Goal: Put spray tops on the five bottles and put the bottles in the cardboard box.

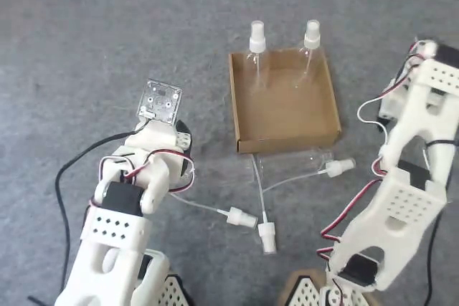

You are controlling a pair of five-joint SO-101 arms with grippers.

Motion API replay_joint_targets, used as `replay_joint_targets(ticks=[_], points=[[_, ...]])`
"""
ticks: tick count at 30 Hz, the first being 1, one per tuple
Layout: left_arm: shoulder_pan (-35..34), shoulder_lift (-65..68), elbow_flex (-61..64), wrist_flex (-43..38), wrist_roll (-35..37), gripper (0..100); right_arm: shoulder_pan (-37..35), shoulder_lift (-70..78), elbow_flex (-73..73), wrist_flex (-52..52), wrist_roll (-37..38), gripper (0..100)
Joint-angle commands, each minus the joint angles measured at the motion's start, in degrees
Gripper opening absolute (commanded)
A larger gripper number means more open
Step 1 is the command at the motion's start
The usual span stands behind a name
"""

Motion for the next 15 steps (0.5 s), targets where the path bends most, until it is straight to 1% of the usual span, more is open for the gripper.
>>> replay_joint_targets(ticks=[1,6,9,11,15], points=[[-0.35,0.35,-2.59,-1.49,0.53,1,-2.42,-1.01,2.29,1.63,-3.69,31.5],[-0.18,0.35,-2.59,-1.67,0.44,1,-4.09,-2.59,6.68,1.01,-5.45,31.5],[-0.35,0.44,-1.89,-3.43,0.26,1,-4.62,-7.25,14.24,-3.12,-6.15,31.5],[-0.35,0.44,-1.1,-4.84,0.26,1,-4.7,-12.18,22.07,-7.52,-6.51,31.6],[-0.26,0.44,-0.84,-5.27,0.26,1,-5.05,-21.05,38.86,-20.53,-11.69,31.4]])
